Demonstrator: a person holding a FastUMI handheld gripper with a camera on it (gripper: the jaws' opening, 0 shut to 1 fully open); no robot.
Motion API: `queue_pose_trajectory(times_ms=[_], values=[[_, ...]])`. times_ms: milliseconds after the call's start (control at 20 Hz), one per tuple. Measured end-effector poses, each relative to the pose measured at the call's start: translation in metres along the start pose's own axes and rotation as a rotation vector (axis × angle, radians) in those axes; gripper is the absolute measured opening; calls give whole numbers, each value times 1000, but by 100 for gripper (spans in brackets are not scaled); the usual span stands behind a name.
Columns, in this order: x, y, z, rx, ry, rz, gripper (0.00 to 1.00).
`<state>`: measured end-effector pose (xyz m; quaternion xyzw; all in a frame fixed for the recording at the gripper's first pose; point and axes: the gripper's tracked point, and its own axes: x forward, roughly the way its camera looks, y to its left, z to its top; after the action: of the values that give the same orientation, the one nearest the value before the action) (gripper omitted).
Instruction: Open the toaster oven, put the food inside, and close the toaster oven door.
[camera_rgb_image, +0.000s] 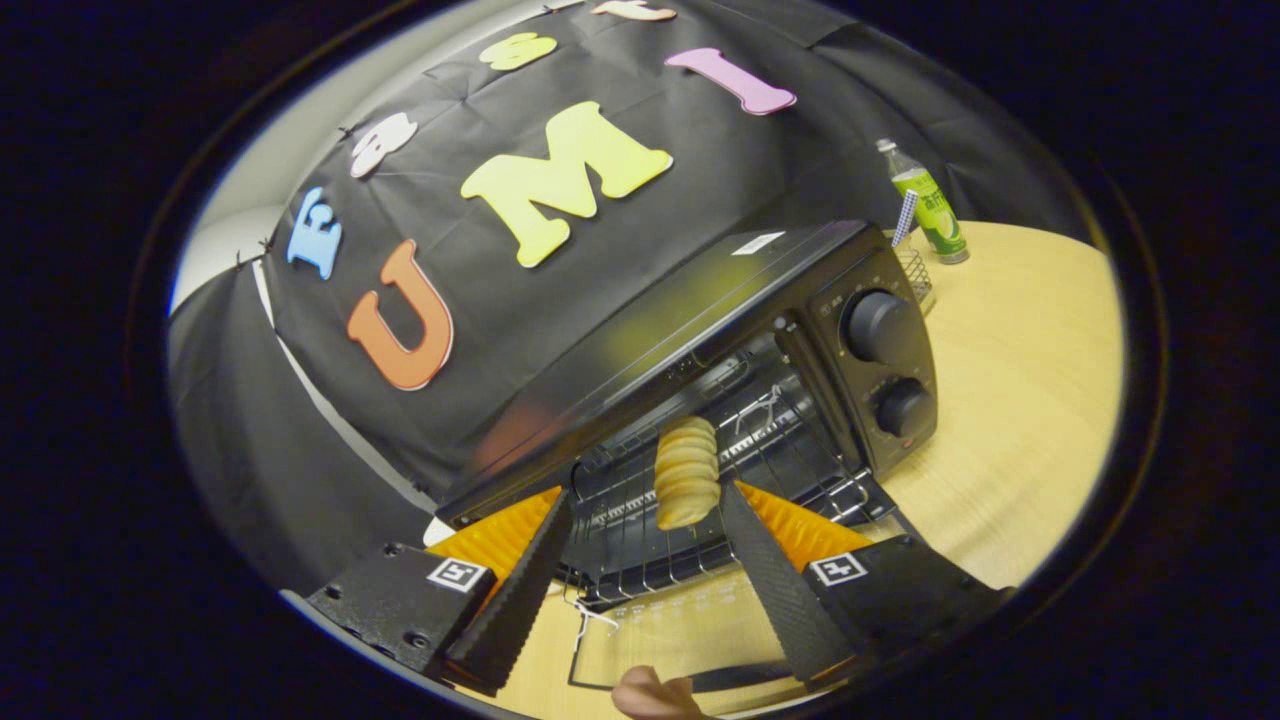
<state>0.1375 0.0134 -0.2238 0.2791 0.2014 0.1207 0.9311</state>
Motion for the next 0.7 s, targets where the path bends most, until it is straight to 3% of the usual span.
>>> queue_pose_trajectory(times_ms=[150, 300, 400, 500, 550, 700], values=[[-21, -13, -17, -120, 102, -51, 100], [-43, -43, -44, -263, 221, -174, 100], [-57, -59, -64, -275, 290, -249, 100], [-67, -44, -90, -210, 372, -186, 100], [-68, -39, -88, -199, 340, -162, 100], [-82, -35, -109, -247, 376, -158, 100]])
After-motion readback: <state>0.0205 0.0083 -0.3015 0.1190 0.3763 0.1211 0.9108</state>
